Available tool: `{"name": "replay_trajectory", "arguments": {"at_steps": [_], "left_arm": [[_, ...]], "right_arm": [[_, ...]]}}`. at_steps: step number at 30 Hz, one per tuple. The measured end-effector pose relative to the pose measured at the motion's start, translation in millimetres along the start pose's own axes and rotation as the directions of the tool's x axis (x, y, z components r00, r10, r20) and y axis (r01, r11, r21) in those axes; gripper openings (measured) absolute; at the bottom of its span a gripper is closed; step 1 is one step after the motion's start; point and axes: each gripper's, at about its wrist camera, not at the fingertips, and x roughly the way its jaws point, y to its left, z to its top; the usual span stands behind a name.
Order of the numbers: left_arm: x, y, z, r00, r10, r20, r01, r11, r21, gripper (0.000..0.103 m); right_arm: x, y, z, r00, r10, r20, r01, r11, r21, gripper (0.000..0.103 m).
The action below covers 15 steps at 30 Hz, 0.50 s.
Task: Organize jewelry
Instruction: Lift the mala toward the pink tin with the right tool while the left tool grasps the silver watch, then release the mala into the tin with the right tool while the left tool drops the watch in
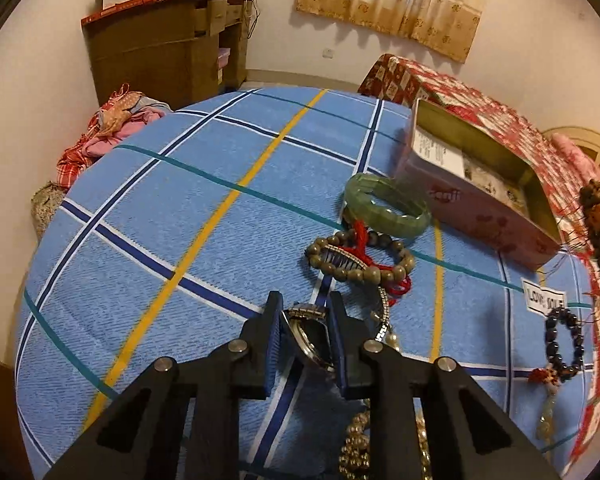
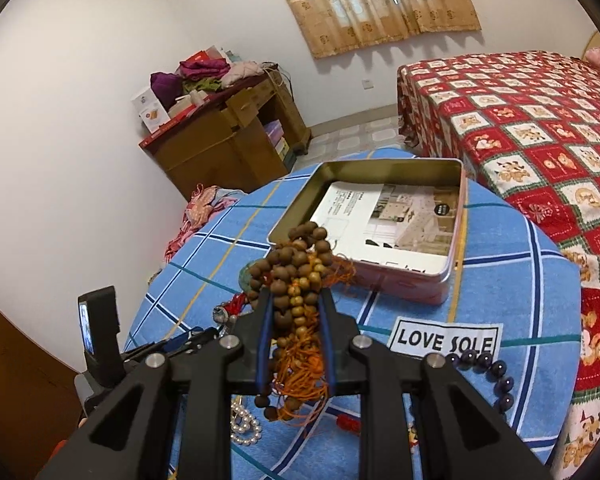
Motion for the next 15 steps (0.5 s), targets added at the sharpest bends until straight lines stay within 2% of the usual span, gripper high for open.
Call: {"name": "replay_trajectory", "arguments": {"at_steps": [3, 6, 11, 15], "left_arm": [[-25.0, 1.8, 3.1, 0.998, 0.027, 0.065, -0.030, 0.999, 0.040, 0.022], [-65.6, 7.5, 8.7, 0.987, 0.029, 0.160, -0.037, 0.998, 0.046, 0.022], [-135.0, 13.4, 17.0, 0.945, 0.049, 0.322, -0.073, 0.995, 0.063, 0.022], [-159.4, 10.9, 27.7, 0.929, 0.006, 0.369, -0.037, 0.996, 0.077, 0.022]], "right_arm": [[-4.0, 0.8, -0.6, 1.000, -0.003, 0.008, 0.002, 1.000, 0.012, 0.024], [-10.8, 2.3, -2.0, 1.000, 0.004, 0.024, -0.004, 1.000, 0.018, 0.024], [-20.8, 5.2, -4.3, 0.999, 0.013, 0.050, -0.015, 1.000, 0.024, 0.024], [-27.6, 6.1, -4.1, 0.998, 0.014, 0.067, -0.015, 1.000, 0.019, 0.024]]}}
